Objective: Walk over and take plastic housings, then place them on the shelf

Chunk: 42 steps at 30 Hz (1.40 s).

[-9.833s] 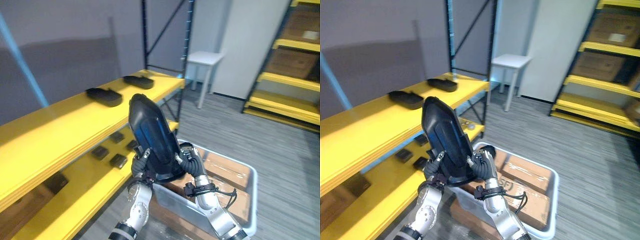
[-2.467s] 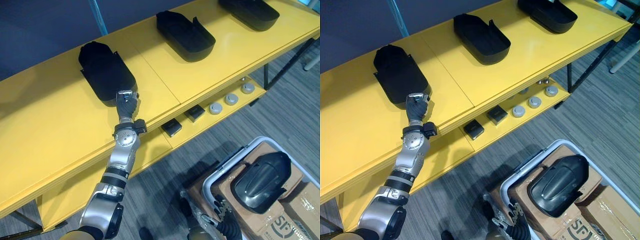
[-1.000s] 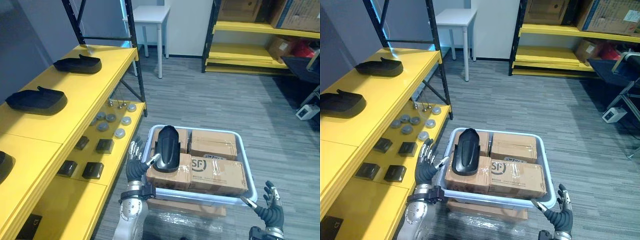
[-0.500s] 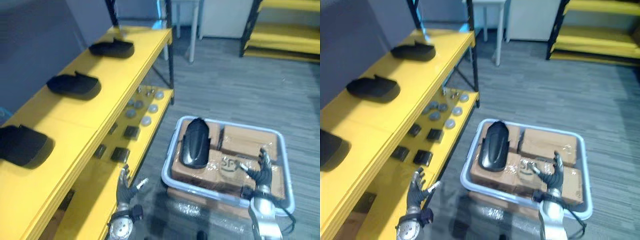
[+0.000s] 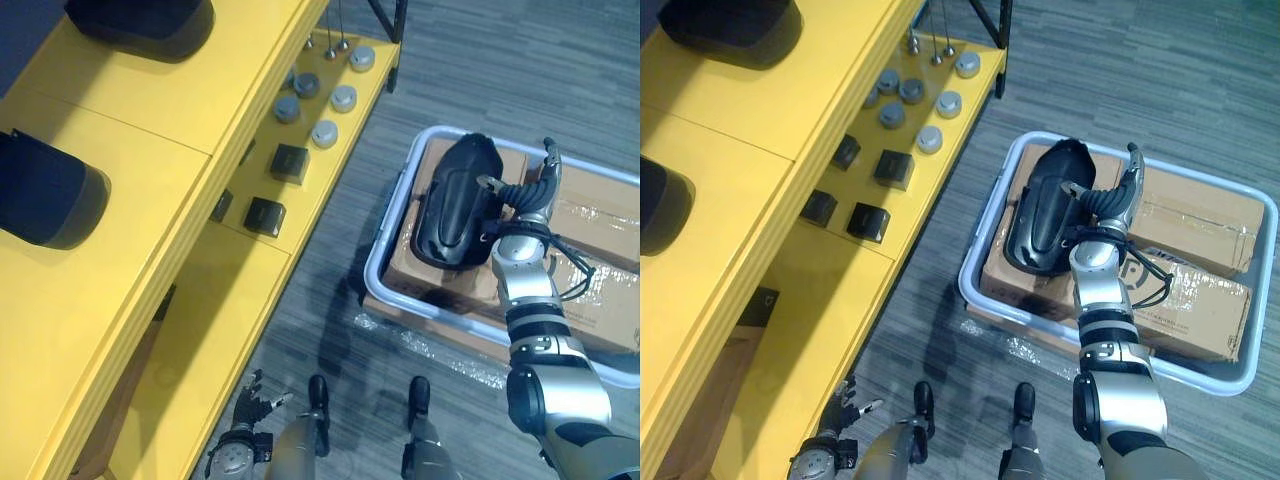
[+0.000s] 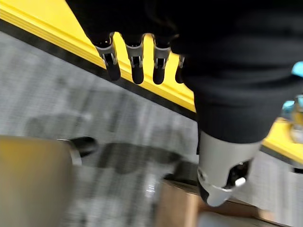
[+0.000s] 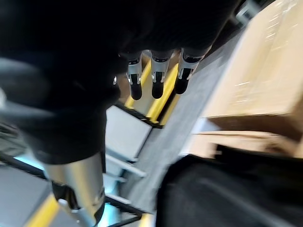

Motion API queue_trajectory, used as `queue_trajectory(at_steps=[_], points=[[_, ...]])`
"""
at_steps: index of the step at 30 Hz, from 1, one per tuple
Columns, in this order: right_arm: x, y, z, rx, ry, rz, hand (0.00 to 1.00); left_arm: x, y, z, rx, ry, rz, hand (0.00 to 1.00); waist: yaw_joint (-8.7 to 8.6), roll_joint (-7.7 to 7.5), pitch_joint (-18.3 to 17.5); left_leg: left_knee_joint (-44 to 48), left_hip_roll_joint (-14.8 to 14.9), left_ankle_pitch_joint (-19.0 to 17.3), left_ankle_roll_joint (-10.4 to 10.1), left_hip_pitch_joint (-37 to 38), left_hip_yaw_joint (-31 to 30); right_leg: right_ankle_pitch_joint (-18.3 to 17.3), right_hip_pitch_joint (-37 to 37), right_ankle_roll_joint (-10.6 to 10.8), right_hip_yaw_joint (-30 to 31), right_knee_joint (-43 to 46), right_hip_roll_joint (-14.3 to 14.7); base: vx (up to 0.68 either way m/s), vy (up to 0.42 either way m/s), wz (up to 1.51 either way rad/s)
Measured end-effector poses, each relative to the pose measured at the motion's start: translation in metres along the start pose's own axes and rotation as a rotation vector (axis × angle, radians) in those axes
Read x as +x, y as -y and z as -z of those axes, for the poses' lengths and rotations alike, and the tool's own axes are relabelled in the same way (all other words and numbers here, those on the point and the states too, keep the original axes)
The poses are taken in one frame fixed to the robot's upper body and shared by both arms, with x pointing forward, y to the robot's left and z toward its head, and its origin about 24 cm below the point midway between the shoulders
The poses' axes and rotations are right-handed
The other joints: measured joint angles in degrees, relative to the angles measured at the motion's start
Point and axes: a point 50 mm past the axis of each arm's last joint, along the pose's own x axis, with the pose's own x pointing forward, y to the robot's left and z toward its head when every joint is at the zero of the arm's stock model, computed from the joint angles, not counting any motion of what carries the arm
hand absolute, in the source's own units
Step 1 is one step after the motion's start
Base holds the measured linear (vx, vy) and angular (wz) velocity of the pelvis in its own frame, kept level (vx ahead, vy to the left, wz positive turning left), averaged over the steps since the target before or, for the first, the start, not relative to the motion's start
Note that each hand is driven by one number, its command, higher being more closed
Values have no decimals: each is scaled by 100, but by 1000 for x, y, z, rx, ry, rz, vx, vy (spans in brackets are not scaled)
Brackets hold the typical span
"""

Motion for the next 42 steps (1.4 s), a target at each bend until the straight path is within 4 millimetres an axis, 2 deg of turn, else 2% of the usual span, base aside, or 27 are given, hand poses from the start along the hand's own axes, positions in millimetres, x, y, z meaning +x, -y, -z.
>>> queue_trajectory(at_steps=[3, 7, 11, 12, 14, 16, 18, 20, 23, 31, 34, 37, 38, 40, 42], points=[[7, 11, 2, -29, -27, 59, 0, 2, 6, 3, -40, -30, -8, 0, 93, 128, 80, 120, 14, 5, 7, -258, -46, 5, -202, -7, -14, 57, 20, -27, 1, 2], [11, 12, 3, -32, -71, 73, 0, 3, 8, 7, -64, -60, -14, 0, 111, 149, 97, 161, 19, 14, 17, -383, -47, 13, -325, -18, -5, 81, 48, 10, -3, 0], [16, 20, 16, -63, -142, 59, 0, 8, 10, 0, -82, -48, -14, 0, 144, 159, 103, 173, 19, 14, 17, -490, -121, 15, -351, -21, -87, 31, 66, 44, -15, 7], [18, 23, 19, -71, -161, 58, 100, 10, 11, -5, -82, -36, -13, 0, 150, 162, 103, 205, 20, 15, 16, -595, -185, 17, -408, -24, -144, 26, 78, 45, -15, 17], [23, 28, 18, -77, -173, 61, 100, 14, 15, -13, -95, -17, -6, 0, 191, 190, 122, 257, 22, 19, 18, -748, -223, 29, -518, -39, -173, 28, 87, 45, -8, 10], [32, 41, 7, -92, -144, 96, 100, 16, 18, -19, -109, -1, -2, 0, 234, 245, 190, 291, 10, 19, 20, -822, -264, 32, -554, -43, -209, 29, 82, 40, -2, 11], [44, 60, 0, -96, -151, 114, 100, 20, 20, -28, -113, 26, -1, 0, 294, 321, 219, 340, -2, 20, 22, -981, -375, 31, -639, -43, -305, 54, 88, 16, -3, 17], [51, 83, 1, -122, -164, 161, 100, 22, 25, -37, -123, 53, 10, 0, 432, 374, 245, 362, -9, 45, 35, -1136, -415, 27, -799, -42, -323, 131, 86, 22, -12, 8], [55, 96, -3, -152, -147, 157, 100, 23, 29, -41, -152, 59, 16, 0, 435, 418, 264, 368, -35, 70, 54, -1206, -435, -35, -943, -19, -327, 319, 52, 31, -11, 5], [47, 77, 12, -286, -152, 52, 100, 21, 45, -66, -210, 154, 58, 0, 432, 423, 266, 238, 12, 130, 16, -871, -382, -276, -868, -53, -304, 710, 31, 42, -46, -1], [40, 69, 25, -315, -190, 18, 100, 16, 46, -82, -238, 231, 72, 0, 416, 422, 266, 69, 13, 192, -9, -534, -393, -308, -596, -65, -330, 699, 36, 31, -52, 6], [38, 71, 29, -300, -201, 34, 100, 7, 46, -112, -272, 371, 95, 0, 304, 420, 267, -65, -16, 260, -29, -300, -459, -318, -342, -62, -430, 653, 19, 28, -25, 17], [38, 71, 28, -320, -176, 37, 100, 2, 44, -125, -265, 433, 102, 0, 215, 414, 270, -106, -33, 280, -37, -202, -509, -318, -198, -62, -493, 594, 19, 30, -5, 21], [38, 69, 21, -345, -136, 38, 100, -5, 40, -141, -252, 521, 111, 0, 118, 400, 270, -191, -38, 300, -44, 34, -510, -317, 35, -62, -515, 529, 18, 40, -1, 9], [35, 60, 10, -428, -35, 24, 100, -13, 35, -160, -219, 615, 125, 0, -17, 322, 207, -339, -20, 313, -61, 419, -453, -316, 369, -62, -489, 437, 36, 51, -3, -8]])
